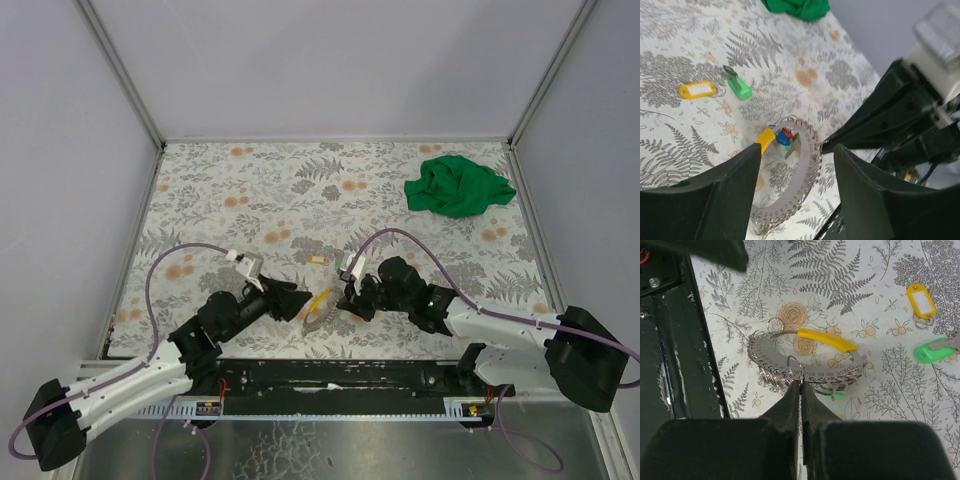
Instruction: Put the keys on the keyring
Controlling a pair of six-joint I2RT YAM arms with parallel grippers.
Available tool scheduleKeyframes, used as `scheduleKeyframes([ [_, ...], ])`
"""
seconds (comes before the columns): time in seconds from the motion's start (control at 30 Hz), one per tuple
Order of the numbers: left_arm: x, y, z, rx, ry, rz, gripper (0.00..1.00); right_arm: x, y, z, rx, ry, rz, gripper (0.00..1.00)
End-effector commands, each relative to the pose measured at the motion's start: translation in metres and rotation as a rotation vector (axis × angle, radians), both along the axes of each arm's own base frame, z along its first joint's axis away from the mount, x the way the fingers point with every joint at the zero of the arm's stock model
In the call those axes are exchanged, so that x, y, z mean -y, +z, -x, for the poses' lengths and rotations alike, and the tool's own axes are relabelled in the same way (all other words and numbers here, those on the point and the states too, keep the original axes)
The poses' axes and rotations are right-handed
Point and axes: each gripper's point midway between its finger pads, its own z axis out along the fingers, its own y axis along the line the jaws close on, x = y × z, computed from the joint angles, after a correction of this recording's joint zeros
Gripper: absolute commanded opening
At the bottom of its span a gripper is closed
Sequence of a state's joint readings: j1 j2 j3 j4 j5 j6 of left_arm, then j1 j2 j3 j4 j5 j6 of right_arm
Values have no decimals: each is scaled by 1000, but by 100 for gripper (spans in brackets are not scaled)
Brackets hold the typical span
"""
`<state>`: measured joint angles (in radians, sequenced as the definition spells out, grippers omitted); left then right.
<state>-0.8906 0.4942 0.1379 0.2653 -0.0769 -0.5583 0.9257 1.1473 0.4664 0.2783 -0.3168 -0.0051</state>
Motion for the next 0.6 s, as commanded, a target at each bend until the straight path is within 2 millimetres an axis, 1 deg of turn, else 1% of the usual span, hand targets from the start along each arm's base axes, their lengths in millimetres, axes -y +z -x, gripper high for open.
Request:
scheduleKeyframes([
  [0.0,21,-5,13,136,-170,-58,57,-11,18,-6,48,46,-4,0],
  [0.2,44,-5,24,215,-321,-62,47,-14,16,-7,44,63,13,0],
  [0.43,52,-13,23,180,-343,-60,40,-17,19,-8,49,72,6,0],
  [0.57,57,-18,21,145,-355,-72,37,-18,20,-9,52,68,4,0],
])
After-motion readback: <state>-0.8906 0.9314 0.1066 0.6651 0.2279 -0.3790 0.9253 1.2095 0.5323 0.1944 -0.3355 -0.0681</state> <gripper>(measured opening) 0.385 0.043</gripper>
